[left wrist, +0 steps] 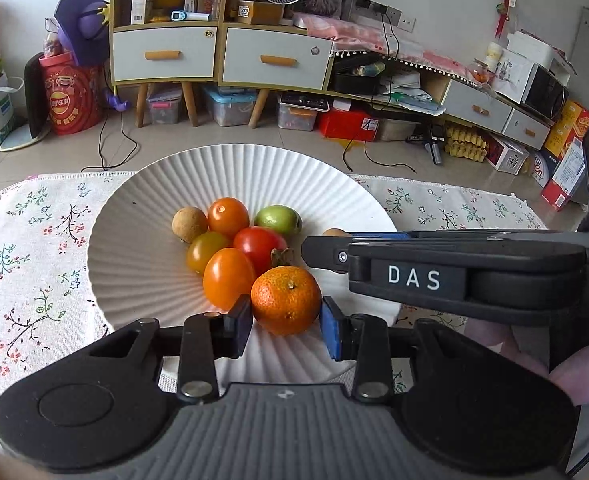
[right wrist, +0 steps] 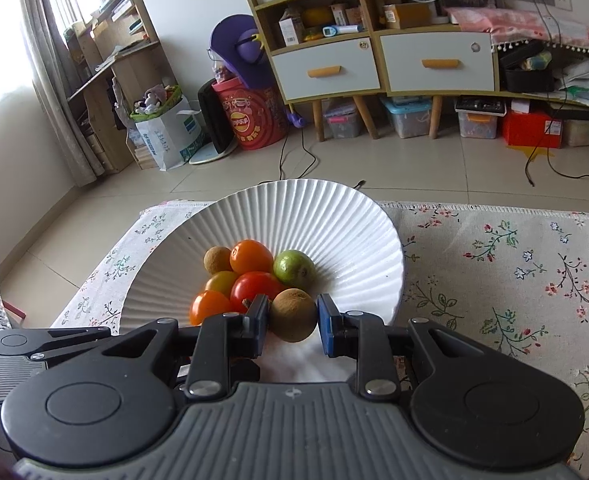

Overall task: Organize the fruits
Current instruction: 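Carry the mandarin and kiwi into the white bowl and open both grippers, then withdraw both tools from the bowl back over the remaining fruits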

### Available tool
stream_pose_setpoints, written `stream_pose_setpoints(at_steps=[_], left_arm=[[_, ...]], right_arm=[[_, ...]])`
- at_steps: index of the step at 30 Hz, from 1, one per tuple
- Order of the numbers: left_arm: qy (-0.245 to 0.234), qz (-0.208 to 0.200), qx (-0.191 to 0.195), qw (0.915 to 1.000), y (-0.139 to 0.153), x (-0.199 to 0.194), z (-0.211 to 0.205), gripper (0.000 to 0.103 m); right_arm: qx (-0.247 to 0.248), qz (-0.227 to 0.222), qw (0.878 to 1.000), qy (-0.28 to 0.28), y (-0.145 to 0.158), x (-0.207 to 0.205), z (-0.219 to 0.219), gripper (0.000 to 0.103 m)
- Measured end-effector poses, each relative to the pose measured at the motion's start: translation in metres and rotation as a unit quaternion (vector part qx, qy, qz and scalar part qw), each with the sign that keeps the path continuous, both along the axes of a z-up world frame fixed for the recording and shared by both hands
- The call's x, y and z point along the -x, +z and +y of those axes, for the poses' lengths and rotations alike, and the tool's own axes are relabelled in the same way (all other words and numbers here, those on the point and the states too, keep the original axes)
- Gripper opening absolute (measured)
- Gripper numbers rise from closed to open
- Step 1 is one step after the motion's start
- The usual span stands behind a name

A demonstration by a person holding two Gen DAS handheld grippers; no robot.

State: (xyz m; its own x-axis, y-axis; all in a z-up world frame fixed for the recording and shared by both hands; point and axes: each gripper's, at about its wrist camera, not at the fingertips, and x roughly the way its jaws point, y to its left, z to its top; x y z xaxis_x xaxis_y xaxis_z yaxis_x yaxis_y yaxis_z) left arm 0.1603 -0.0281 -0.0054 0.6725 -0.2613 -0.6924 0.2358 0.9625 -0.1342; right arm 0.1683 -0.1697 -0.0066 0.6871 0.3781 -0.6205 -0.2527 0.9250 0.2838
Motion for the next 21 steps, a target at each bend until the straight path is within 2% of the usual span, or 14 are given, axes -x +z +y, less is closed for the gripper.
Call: stream_pose_setpoints(at_steps=[5, 10, 13, 15, 21], left_arm=[[0.0, -0.001, 0.0, 1.0, 0.0, -0.002, 0.001, 0.032], [-0.005, -0.011, -0.012, 0.9999, 0.003, -0.001, -0.002, 0.033], [-0.006, -0.02, -0.015, 0.9997, 0.006, 0.001, -0.001, 0.041], [-0.007, -0.025, -0.015, 0.9995, 0.008, 0.002, 0.0, 0.05], [-0.001, -0.03, -0.017, 0.9994, 0.015, 0.008, 0.006, 0.06]], right_arm=[[0.0, 0.003, 1.0, 0.0, -0.001, -0.002, -0.001, 0.024], [-0.003, 0.004, 1.0, -0.002, -0.001, -0.003, 0.0, 0.028], [-0.005, 0.003, 1.0, -0.006, 0.0, -0.003, 0.0, 0.034], [-0.008, 0.003, 1.0, -0.009, 0.002, -0.002, -0.001, 0.043], [-0.003, 0.004, 1.0, -0.014, 0.01, 0.006, -0.004, 0.052]])
